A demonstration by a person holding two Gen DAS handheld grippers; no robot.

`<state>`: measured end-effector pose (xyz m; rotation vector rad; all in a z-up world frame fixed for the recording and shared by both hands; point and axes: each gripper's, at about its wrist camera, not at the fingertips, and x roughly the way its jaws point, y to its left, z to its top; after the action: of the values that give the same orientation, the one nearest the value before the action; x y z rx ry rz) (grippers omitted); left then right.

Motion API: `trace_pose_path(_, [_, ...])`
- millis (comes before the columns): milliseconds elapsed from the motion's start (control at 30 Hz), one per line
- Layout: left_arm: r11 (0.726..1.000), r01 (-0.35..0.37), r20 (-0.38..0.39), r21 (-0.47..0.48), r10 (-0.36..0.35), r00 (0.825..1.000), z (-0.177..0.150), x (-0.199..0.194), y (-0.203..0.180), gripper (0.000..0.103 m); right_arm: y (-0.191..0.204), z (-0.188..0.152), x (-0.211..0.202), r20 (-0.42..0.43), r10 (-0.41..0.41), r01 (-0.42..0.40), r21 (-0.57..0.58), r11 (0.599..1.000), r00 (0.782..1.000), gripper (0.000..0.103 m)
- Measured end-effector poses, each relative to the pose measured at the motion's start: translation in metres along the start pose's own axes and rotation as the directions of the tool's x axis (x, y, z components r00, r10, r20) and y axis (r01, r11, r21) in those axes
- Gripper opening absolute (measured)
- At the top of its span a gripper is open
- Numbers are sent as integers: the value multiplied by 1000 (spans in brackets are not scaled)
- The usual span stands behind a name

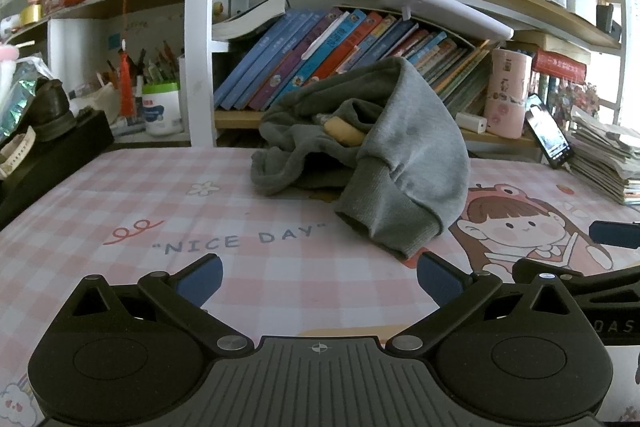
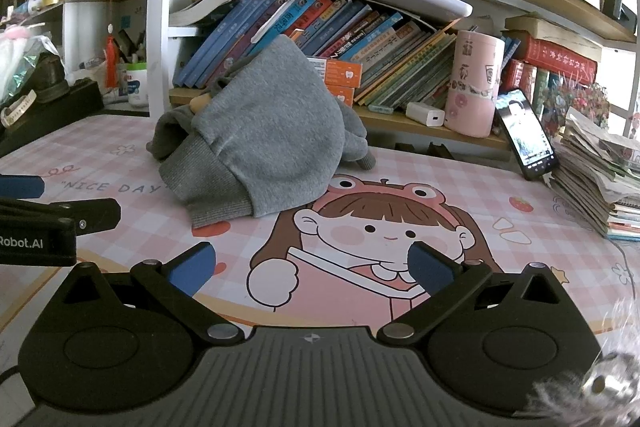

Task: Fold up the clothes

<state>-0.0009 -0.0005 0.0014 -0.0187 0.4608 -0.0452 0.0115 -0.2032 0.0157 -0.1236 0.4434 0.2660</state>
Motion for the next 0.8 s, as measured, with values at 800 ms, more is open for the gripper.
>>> trace_pose_path(800, [1000,4,7,-14,-4,1000,0,-1,2,103,1,0,0,2,2,-2,-3,1000,1000,103])
